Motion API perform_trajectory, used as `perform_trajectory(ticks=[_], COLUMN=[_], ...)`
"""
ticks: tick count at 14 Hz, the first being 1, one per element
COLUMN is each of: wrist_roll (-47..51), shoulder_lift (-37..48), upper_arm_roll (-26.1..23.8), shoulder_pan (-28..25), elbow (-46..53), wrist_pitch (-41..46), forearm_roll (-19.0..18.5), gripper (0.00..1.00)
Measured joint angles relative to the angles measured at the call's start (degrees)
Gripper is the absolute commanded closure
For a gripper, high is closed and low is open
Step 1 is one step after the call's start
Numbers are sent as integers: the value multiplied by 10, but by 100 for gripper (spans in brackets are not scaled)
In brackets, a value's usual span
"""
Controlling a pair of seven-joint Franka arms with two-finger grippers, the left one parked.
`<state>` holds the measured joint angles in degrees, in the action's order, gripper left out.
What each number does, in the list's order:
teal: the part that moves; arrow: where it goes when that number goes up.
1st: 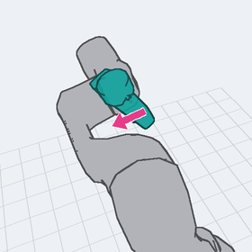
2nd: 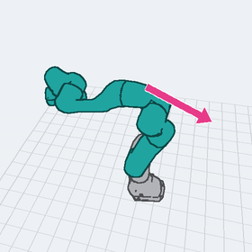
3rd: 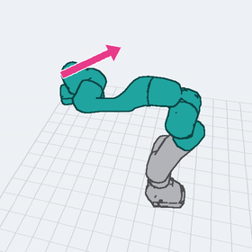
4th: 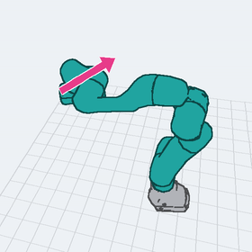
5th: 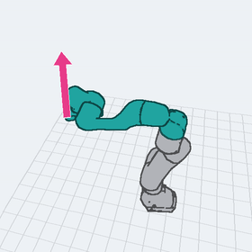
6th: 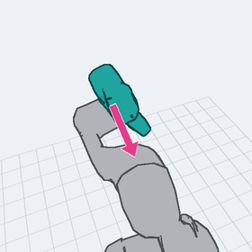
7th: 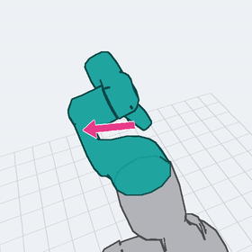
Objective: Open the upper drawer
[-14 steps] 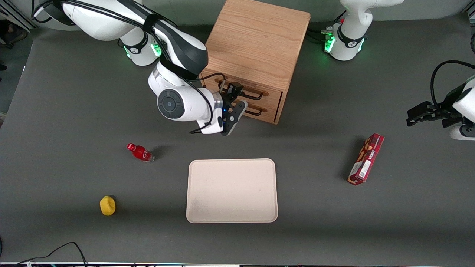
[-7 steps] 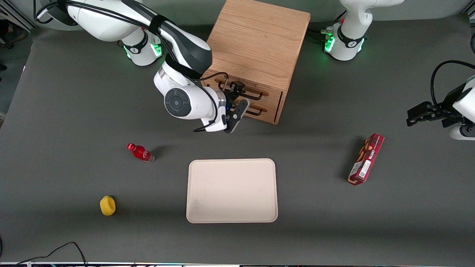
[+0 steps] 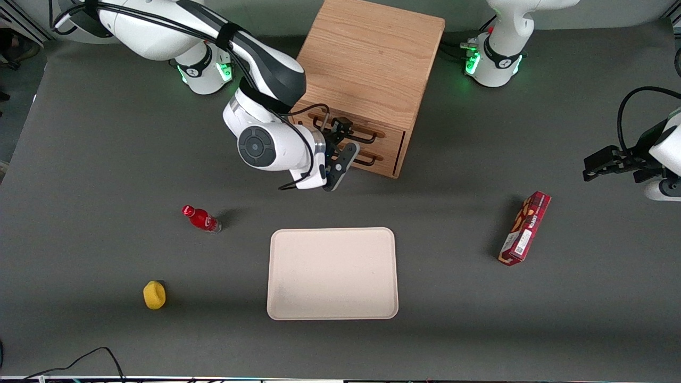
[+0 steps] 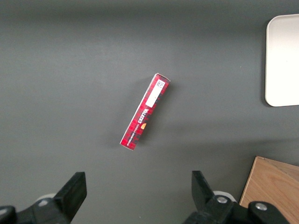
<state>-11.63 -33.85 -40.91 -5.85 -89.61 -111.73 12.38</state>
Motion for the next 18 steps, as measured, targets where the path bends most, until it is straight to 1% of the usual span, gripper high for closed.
perform_trajectory(ticks=[3,6,11,13,18], wrist_roll=[0,0,0,0,0], shoulder_lift=[-7,-13,-52,-63,-89], upper_arm_roll=[-3,-4,11,22,44], shoulder_pan=[0,1,12,12,13], elbow=[1,11,59,79,149], wrist_pitch=[-4,-4,-18,-13,39], forearm_roll=[-4,-17,-64,-65,-65], gripper=[0,0,0,0,0])
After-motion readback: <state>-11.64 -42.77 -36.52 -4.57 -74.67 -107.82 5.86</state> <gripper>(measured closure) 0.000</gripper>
